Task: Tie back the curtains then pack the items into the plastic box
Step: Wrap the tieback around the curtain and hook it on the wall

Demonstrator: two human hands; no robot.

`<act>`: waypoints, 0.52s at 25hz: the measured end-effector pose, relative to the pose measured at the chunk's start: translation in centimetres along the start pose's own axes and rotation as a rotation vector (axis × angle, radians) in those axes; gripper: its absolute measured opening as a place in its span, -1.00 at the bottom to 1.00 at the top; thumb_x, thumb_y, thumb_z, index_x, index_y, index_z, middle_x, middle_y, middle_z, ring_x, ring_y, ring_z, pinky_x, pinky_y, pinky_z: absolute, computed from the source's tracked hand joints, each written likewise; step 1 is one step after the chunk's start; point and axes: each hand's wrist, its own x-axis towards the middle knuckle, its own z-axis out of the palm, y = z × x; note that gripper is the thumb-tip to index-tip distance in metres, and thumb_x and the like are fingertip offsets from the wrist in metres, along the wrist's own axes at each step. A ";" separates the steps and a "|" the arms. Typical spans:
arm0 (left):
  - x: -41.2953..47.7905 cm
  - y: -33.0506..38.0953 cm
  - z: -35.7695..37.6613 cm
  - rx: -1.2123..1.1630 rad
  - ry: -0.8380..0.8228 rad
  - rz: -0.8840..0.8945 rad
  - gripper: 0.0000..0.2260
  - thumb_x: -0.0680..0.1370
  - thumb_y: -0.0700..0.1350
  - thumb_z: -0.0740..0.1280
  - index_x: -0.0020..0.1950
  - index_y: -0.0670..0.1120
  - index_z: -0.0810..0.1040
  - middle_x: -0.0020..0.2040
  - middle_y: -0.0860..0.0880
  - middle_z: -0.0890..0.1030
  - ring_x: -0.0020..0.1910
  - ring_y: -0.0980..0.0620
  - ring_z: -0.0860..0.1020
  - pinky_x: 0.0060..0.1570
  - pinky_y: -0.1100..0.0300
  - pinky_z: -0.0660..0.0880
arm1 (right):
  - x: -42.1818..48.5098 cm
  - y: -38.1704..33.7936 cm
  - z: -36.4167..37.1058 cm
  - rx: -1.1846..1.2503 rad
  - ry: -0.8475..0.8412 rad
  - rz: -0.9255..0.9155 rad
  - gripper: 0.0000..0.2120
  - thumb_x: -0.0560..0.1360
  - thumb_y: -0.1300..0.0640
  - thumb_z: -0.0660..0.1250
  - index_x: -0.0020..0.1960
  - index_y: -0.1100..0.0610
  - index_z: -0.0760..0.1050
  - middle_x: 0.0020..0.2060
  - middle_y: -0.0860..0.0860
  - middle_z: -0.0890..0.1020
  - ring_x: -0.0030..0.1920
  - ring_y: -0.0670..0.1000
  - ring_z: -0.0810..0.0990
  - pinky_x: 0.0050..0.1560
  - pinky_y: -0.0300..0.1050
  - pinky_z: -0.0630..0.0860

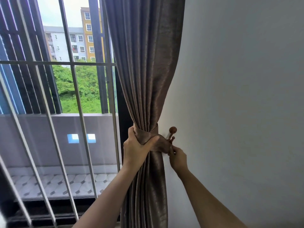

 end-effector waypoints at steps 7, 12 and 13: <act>-5.7 -6.5 -4.3 0.172 -0.380 -0.080 -0.48 0.41 0.14 0.40 0.32 0.01 0.41 -0.07 0.25 0.56 -0.06 0.38 0.56 -0.13 0.47 0.51 | -6.4 0.8 -0.7 0.253 -0.308 -0.162 -0.40 0.38 -0.18 0.39 0.35 -0.13 0.29 0.20 -0.30 0.47 0.16 -0.31 0.47 0.01 -0.51 0.39; -5.3 -5.7 -5.0 0.269 -0.415 -0.088 -0.66 0.51 0.05 0.34 0.24 -0.03 0.50 -0.12 0.15 0.63 -0.16 0.24 0.60 -0.20 0.41 0.49 | -6.4 -1.3 -0.6 -0.040 -0.251 -0.263 -0.45 0.40 -0.12 0.43 0.31 0.04 0.42 0.06 -0.22 0.54 0.04 -0.21 0.52 0.06 -0.45 0.43; -5.4 -5.4 -4.9 0.303 -0.426 -0.078 -0.68 0.52 0.04 0.33 0.23 -0.05 0.50 -0.14 0.12 0.63 -0.18 0.18 0.60 -0.22 0.38 0.48 | -6.6 -1.8 -0.4 -0.086 -0.185 -0.269 -0.57 0.45 -0.02 0.40 0.28 0.08 0.45 0.01 -0.15 0.59 -0.03 -0.15 0.56 0.08 -0.33 0.50</act>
